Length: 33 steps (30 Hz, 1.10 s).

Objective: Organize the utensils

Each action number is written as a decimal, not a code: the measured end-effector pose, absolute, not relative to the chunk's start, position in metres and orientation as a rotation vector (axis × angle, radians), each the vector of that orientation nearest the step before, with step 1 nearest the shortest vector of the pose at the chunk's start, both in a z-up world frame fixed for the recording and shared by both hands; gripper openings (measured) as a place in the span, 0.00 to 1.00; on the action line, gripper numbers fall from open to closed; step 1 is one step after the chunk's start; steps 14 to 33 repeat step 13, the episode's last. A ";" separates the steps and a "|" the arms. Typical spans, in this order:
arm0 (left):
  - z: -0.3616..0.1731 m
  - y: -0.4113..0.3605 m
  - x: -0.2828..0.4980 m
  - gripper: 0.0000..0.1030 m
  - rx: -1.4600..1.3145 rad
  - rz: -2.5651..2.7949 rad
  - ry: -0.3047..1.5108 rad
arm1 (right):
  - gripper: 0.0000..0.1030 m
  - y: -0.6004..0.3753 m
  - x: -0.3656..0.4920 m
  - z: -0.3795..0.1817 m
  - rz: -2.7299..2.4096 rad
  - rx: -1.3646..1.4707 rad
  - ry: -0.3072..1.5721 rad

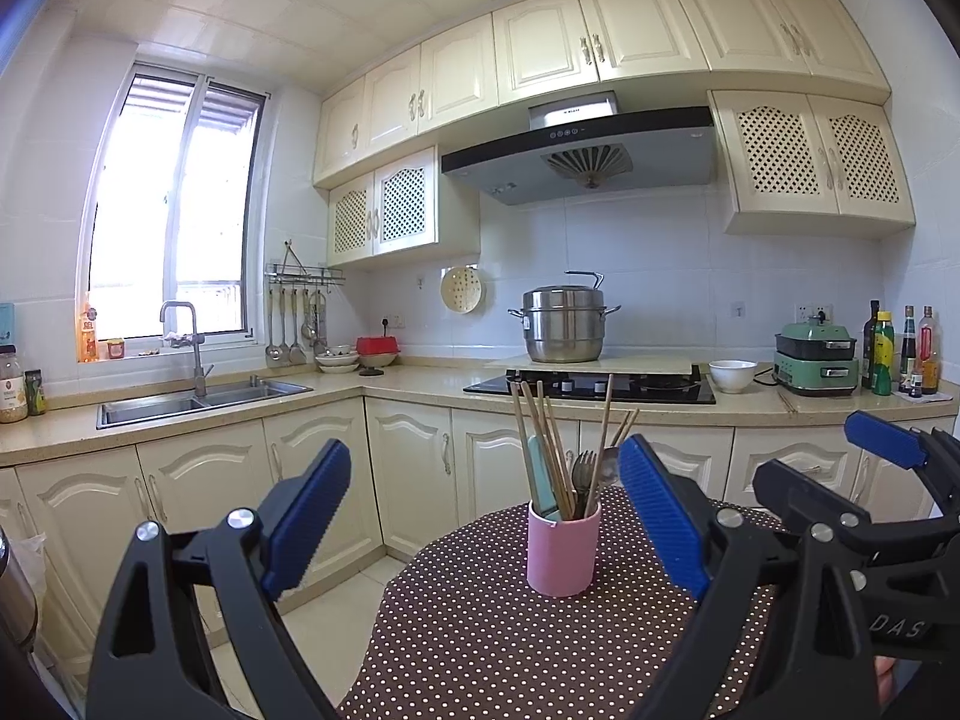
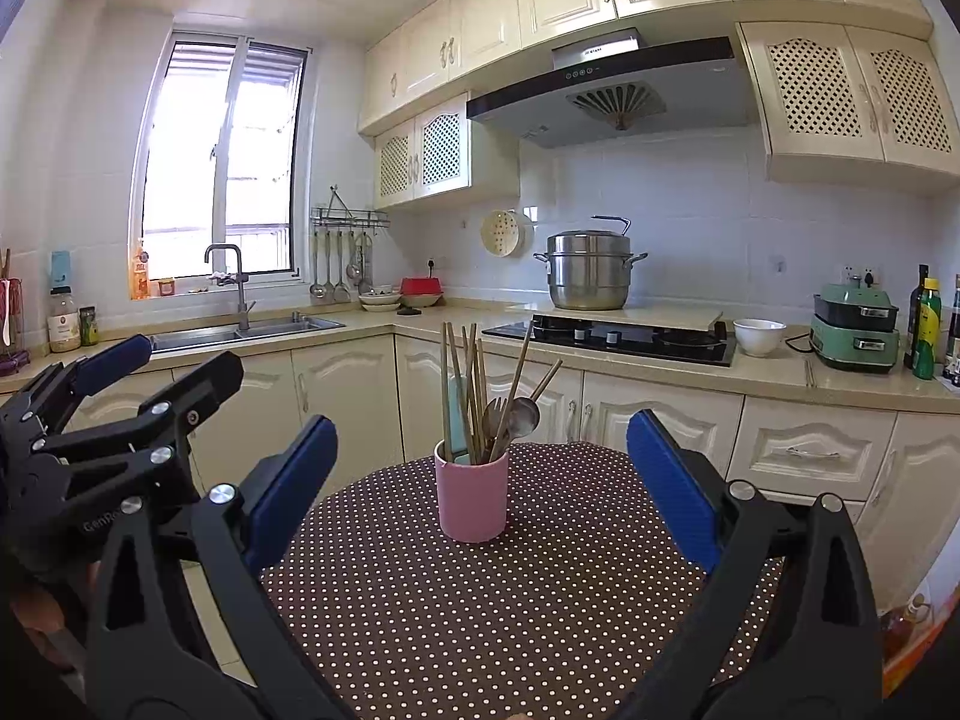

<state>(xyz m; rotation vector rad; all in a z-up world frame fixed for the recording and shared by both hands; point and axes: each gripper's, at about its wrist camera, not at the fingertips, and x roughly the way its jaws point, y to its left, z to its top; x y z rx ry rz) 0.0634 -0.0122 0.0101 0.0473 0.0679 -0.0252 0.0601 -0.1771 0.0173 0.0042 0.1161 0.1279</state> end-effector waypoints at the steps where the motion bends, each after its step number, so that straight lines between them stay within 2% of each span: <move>1: 0.010 -0.013 0.066 0.87 0.048 -0.024 0.069 | 0.93 -0.178 0.063 0.017 0.129 0.006 0.117; 13: -0.010 -0.019 0.113 0.87 0.040 -0.025 0.146 | 0.93 -0.186 0.102 0.003 0.134 0.016 0.168; 33: -0.010 -0.019 0.113 0.87 0.040 -0.025 0.146 | 0.93 -0.186 0.102 0.003 0.134 0.016 0.168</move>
